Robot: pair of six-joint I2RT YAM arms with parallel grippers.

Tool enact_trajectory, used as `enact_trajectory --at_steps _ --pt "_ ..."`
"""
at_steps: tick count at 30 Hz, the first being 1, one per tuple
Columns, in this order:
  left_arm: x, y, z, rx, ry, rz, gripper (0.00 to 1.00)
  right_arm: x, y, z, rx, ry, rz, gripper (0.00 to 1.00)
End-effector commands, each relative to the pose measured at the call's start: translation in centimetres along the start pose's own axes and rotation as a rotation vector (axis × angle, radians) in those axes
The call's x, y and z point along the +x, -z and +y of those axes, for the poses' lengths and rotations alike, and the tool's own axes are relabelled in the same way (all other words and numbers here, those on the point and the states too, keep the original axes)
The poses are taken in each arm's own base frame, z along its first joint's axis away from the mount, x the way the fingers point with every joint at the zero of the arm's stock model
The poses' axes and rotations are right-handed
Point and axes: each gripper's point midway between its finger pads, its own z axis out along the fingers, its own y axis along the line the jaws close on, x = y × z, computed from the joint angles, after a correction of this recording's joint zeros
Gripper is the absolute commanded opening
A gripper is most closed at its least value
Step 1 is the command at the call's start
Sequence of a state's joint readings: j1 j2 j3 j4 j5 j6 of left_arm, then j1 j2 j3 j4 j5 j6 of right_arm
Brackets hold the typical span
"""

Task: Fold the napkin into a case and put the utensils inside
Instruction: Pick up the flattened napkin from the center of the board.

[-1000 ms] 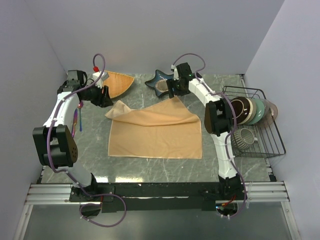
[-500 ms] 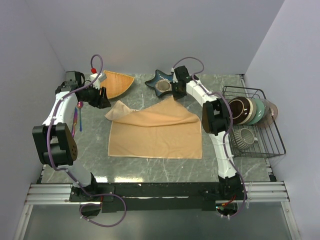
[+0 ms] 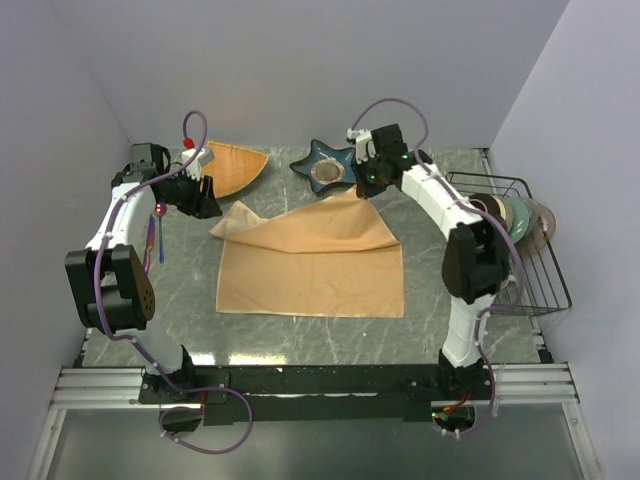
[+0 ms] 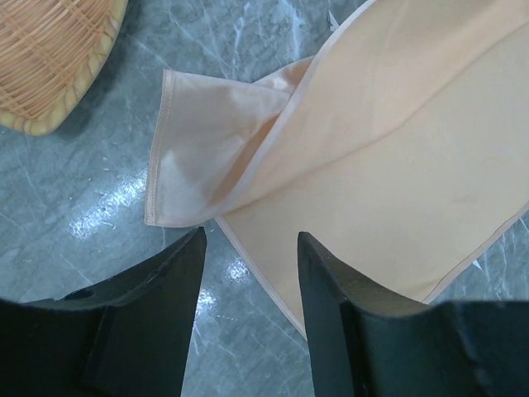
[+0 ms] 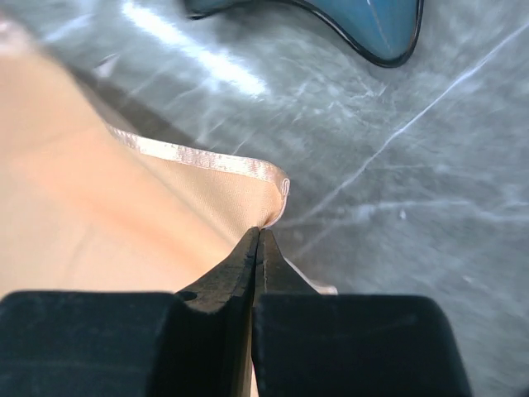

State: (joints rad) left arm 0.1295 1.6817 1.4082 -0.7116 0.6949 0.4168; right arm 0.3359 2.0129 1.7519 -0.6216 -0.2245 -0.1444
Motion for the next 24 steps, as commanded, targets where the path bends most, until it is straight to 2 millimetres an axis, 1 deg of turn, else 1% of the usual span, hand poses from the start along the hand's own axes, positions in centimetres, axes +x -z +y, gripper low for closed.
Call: enact_trajectory --at_steps 1,2,3,4,5,6,7,8,9,10,11,12,13,15,16,18,19,20,22,24 --pt "0.3 0.9 -0.3 0.000 -0.069 0.013 0.55 2.0 3.6 2.2 -0.122 0.185 0.016 0.00" --pt "0.4 1.0 -0.2 -0.002 -0.086 0.026 0.55 3.0 3.7 2.4 -0.141 0.229 0.041 0.00" --pt "1.0 0.9 0.0 -0.003 -0.100 0.050 0.54 5.2 3.8 3.2 -0.190 0.235 0.100 0.00" --pt "1.5 0.9 0.4 -0.012 -0.150 0.075 0.54 6.1 4.2 3.5 -0.208 0.254 0.118 0.00" --pt "2.2 1.1 0.4 -0.007 -0.162 0.105 0.53 8.1 4.2 3.6 -0.233 0.294 0.161 0.00" --pt "2.8 1.1 0.5 -0.001 -0.185 0.129 0.52 9.2 4.5 3.9 -0.246 0.314 0.184 0.00" --pt "3.4 1.1 0.6 0.010 -0.244 0.152 0.51 10.0 5.2 3.9 -0.249 0.335 0.198 0.00" --pt "4.3 1.1 0.7 0.013 -0.256 0.187 0.51 11.9 5.2 3.9 -0.261 0.370 0.235 0.00" --pt "5.0 1.0 1.0 0.013 -0.270 0.209 0.50 12.6 5.8 4.1 -0.264 0.391 0.244 0.00" --pt "5.3 1.0 1.3 0.017 -0.319 0.221 0.50 13.4 6.0 3.9 -0.262 0.407 0.261 0.00" --pt "6.2 0.7 1.7 0.010 -0.346 0.242 0.50 14.7 6.0 4.0 -0.272 0.430 0.287 0.00" --pt "6.4 0.6 1.9 0.007 -0.372 0.242 0.50 15.1 6.3 4.1 -0.272 0.440 0.296 0.00" --pt "7.4 0.1 1.9 0.036 -0.462 0.249 0.50 16.2 6.2 3.9 -0.266 0.450 0.318 0.00" --pt "7.0 -0.4 2.2 0.049 -0.565 0.214 0.52 16.5 6.0 3.8 -0.261 0.449 0.325 0.00" --pt "7.5 -0.7 2.0 0.060 -0.582 0.208 0.53 16.6 5.9 3.6 -0.255 0.445 0.331 0.00" --pt "7.3 -1.2 2.1 0.079 -0.644 0.185 0.54 16.8 5.7 3.5 -0.253 0.441 0.339 0.00" --pt "7.8 -1.5 2.0 0.101 -0.655 0.194 0.54 17.0 5.7 3.6 -0.255 0.443 0.348 0.00" --pt "8.2 -1.8 1.9 0.119 -0.704 0.217 0.55 17.0 5.7 3.5 -0.252 0.446 0.348 0.00" --pt "9.6 -2.1 1.5 0.161 -0.723 0.269 0.55 17.3 5.7 3.4 -0.250 0.447 0.355 0.00" --pt "10.2 -2.3 1.2 0.178 -0.768 0.285 0.54 17.3 5.7 3.3 -0.245 0.450 0.355 0.00"
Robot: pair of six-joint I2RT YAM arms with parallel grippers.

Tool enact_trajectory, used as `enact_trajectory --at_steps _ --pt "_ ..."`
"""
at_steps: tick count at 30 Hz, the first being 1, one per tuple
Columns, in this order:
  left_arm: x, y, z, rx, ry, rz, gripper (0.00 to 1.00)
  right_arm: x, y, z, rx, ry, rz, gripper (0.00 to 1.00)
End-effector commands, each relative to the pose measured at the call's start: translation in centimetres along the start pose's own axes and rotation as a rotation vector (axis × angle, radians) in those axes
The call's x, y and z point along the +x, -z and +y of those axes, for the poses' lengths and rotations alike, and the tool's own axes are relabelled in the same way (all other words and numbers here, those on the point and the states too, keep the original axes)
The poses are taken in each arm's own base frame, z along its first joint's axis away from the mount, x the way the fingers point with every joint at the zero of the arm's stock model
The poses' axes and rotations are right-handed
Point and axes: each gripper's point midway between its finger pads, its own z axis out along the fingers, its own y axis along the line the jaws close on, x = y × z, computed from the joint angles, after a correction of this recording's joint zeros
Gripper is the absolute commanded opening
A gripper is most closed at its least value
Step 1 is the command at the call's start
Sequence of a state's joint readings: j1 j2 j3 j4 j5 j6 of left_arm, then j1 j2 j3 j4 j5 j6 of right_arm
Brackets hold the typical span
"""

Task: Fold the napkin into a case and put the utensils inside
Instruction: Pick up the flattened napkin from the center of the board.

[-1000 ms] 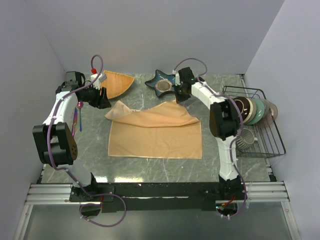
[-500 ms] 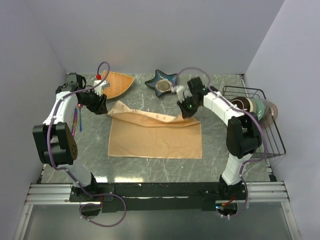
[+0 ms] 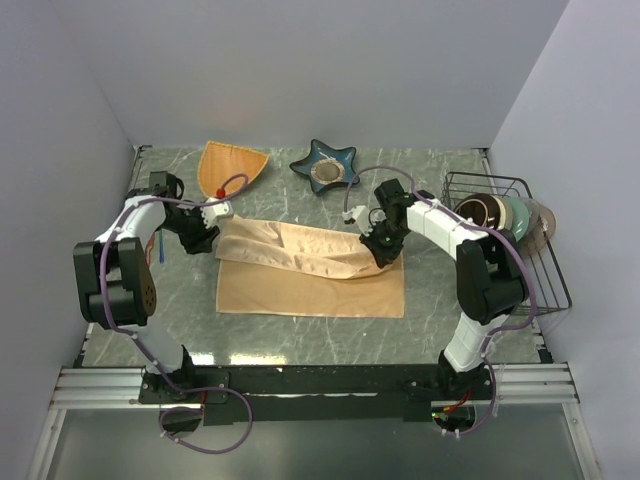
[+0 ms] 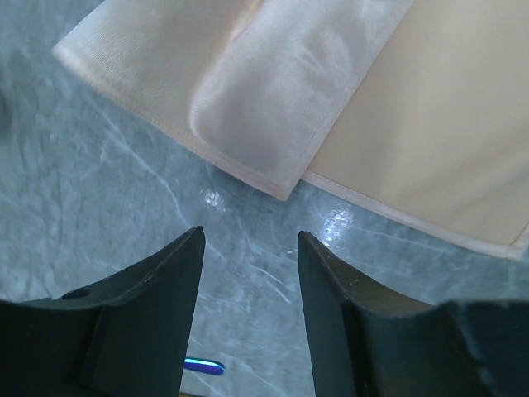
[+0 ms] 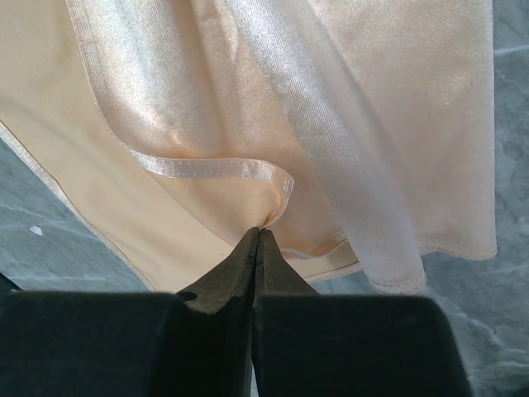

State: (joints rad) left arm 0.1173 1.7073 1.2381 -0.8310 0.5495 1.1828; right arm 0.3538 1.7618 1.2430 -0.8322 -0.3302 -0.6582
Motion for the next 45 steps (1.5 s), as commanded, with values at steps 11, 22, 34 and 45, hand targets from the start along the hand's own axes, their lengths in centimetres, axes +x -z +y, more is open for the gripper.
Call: enact_trajectory --at_steps 11,22,34,45 --pt "1.4 -3.7 -3.1 0.119 -0.329 0.106 0.52 -0.6 1.1 -0.3 0.022 0.022 -0.011 0.00" --pt "2.9 -5.8 -2.5 0.126 -0.370 0.184 0.35 -0.9 1.2 -0.4 0.012 0.010 -0.012 0.00" --pt "-0.1 -3.3 -2.5 0.065 -0.368 0.123 0.01 -1.5 2.2 -0.7 0.023 -0.001 -0.034 0.00" --pt "-1.3 -0.2 -7.1 0.128 -0.259 0.086 0.01 0.1 3.5 -0.2 0.041 0.025 -0.026 0.00"
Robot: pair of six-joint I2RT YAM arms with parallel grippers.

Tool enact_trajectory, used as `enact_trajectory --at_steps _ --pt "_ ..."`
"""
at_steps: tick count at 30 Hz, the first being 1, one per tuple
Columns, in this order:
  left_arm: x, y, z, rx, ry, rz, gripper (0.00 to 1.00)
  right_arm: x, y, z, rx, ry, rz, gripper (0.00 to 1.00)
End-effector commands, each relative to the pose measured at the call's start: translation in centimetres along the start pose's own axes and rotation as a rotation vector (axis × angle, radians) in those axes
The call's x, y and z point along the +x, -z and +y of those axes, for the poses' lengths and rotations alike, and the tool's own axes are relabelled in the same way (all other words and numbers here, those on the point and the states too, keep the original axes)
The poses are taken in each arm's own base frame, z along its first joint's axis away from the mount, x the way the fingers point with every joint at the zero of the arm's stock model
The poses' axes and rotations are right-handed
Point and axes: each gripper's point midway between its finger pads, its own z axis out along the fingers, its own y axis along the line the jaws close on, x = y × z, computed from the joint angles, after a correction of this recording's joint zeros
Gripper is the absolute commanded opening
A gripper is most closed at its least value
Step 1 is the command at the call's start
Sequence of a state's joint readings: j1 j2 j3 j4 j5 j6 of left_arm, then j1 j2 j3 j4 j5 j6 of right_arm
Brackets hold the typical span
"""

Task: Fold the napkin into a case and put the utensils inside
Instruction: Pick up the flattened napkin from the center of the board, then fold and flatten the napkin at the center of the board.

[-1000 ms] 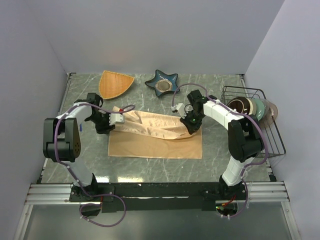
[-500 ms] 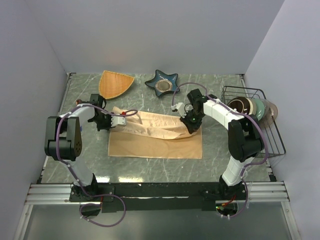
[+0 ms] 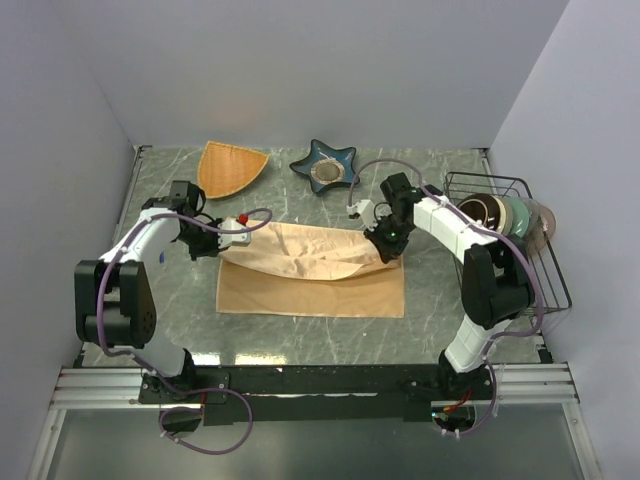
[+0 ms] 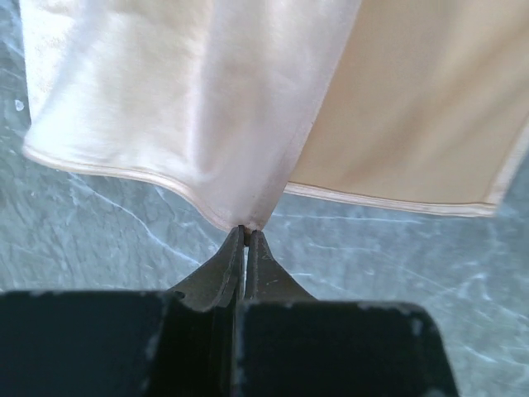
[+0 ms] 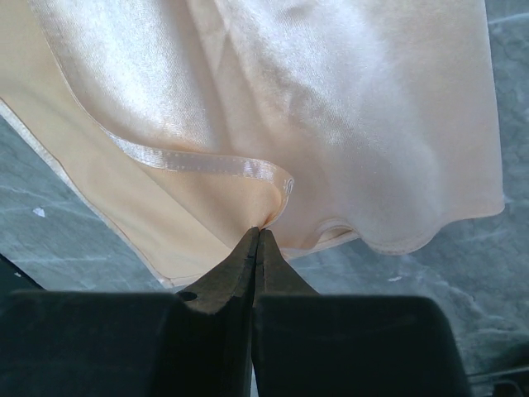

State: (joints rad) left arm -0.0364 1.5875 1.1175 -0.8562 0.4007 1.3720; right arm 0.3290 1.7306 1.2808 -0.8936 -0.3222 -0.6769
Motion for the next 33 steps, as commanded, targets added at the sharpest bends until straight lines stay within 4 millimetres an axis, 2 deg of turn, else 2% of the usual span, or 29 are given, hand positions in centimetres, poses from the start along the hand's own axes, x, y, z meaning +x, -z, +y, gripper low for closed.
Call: enact_trajectory --at_steps 1,12,27,33 --pt "-1.6 0.5 -2.8 0.057 0.046 -0.059 0.01 0.4 1.3 0.4 0.019 0.023 -0.015 0.00" --pt "-1.4 -0.5 -6.9 0.120 0.088 -0.049 0.01 2.3 1.0 1.5 -0.007 0.047 0.018 0.00" --pt "-0.8 -0.3 -9.4 0.164 0.100 -0.026 0.01 5.2 -0.3 3.4 -0.056 0.046 0.063 0.00" --pt "-0.7 -0.3 -10.2 0.181 0.104 -0.022 0.01 6.1 -0.8 3.5 -0.048 0.051 0.079 0.00"
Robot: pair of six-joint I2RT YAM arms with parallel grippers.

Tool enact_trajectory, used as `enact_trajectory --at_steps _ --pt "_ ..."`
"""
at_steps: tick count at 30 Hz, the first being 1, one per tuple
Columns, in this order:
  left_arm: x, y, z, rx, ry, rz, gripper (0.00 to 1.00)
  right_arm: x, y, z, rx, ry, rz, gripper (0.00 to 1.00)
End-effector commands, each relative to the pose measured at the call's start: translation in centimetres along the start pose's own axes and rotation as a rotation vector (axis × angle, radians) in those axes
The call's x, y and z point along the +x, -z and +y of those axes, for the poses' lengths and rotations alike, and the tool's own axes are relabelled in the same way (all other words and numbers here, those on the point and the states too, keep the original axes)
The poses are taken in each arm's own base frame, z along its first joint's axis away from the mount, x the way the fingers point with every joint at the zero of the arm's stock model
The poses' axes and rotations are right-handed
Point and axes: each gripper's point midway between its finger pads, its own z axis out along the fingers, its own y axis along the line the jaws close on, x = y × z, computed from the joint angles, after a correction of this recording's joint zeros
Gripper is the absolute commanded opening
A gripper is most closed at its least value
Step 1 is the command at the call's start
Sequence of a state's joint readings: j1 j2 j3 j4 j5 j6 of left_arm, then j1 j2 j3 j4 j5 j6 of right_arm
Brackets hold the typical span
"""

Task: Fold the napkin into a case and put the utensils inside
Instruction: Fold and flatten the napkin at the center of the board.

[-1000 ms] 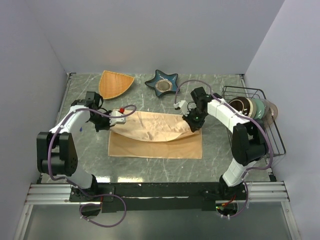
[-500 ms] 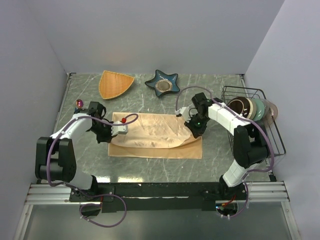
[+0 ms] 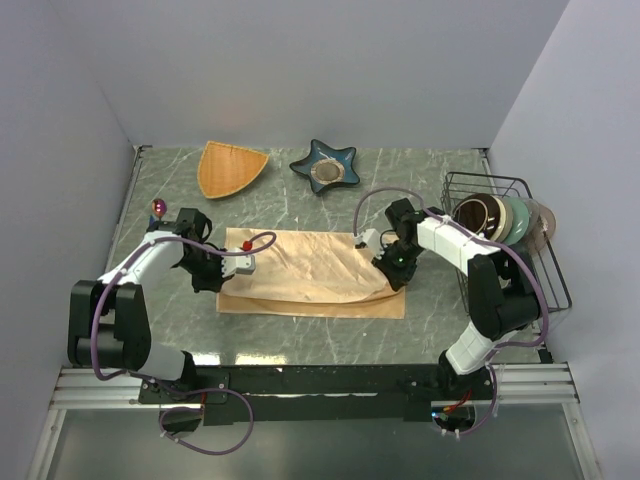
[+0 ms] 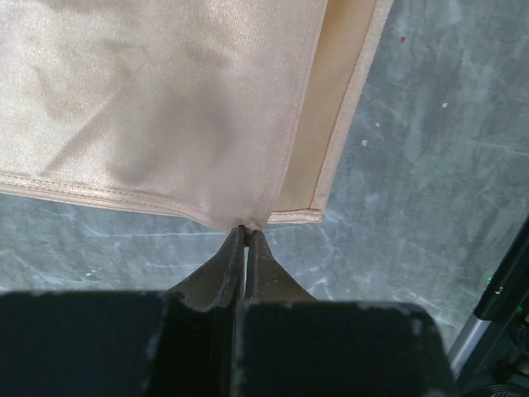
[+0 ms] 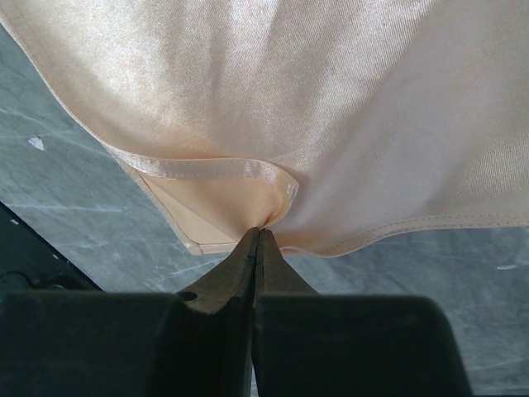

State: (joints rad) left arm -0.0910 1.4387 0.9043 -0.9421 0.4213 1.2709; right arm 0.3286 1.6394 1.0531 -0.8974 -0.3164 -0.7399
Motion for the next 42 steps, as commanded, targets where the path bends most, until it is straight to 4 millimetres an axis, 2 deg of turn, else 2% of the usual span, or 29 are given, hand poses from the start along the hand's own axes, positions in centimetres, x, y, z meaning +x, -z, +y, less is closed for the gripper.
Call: enact_trajectory --at_steps 1,9,11,14,15,17,18,19,20,21,22,27,30,32,36,42 --pt "-0.6 0.2 -1.3 0.023 -0.009 -0.027 0.01 0.0 0.6 -0.1 0.031 0.029 -0.025 0.00" --pt "-0.6 -0.6 -2.2 0.047 0.004 -0.012 0.01 -0.2 0.0 -0.6 0.037 0.016 -0.017 0.00" --pt "-0.5 -0.7 -2.5 0.055 0.006 -0.004 0.01 -0.4 0.1 -0.8 0.046 0.014 -0.021 0.06" --pt "-0.2 -0.8 -2.8 0.056 0.014 0.008 0.01 -0.6 0.3 -0.9 0.050 0.015 -0.021 0.17" --pt "-0.2 -0.7 -2.9 0.057 0.012 0.011 0.01 -0.7 0.5 -0.9 0.052 0.018 -0.023 0.27" --pt "0.1 -0.7 -3.0 0.054 0.014 0.023 0.01 -0.5 0.8 -0.6 0.047 0.022 -0.017 0.39" --pt "0.1 -0.7 -3.0 0.052 0.017 0.026 0.01 -0.6 1.3 -0.6 0.055 0.024 -0.026 0.51" --pt "0.2 -0.7 -2.9 0.049 0.021 0.032 0.01 -0.4 1.6 -0.3 0.047 0.023 -0.021 0.53" --pt "0.4 -0.8 -2.9 0.048 0.025 0.042 0.02 -0.6 2.0 -0.3 0.049 0.024 -0.030 0.56" --pt "0.4 -0.7 -2.8 0.043 0.032 0.045 0.11 -0.9 2.6 -0.2 0.051 0.026 -0.048 0.58" --pt "0.5 -0.6 -3.0 0.053 0.035 0.048 0.14 -0.7 2.9 0.2 0.041 0.017 -0.044 0.61" --pt "-0.3 0.5 -3.4 0.035 0.002 0.020 0.36 -1.9 5.1 0.5 -0.001 -0.036 -0.099 0.61" --pt "-0.9 1.1 -3.3 0.015 0.003 0.001 0.45 -2.5 5.9 0.7 -0.026 -0.071 -0.123 0.62" --pt "-1.4 1.3 -2.8 0.000 0.014 -0.019 0.47 -3.2 6.2 1.0 -0.045 -0.101 -0.146 0.62" --pt "-1.8 1.1 -1.4 -0.052 0.060 -0.037 0.49 -3.9 5.3 0.5 -0.056 -0.210 -0.149 0.60" --pt "-1.5 -0.3 -1.3 -0.036 0.080 -0.041 0.55 -4.8 3.3 -1.0 -0.053 -0.312 -0.142 0.61"
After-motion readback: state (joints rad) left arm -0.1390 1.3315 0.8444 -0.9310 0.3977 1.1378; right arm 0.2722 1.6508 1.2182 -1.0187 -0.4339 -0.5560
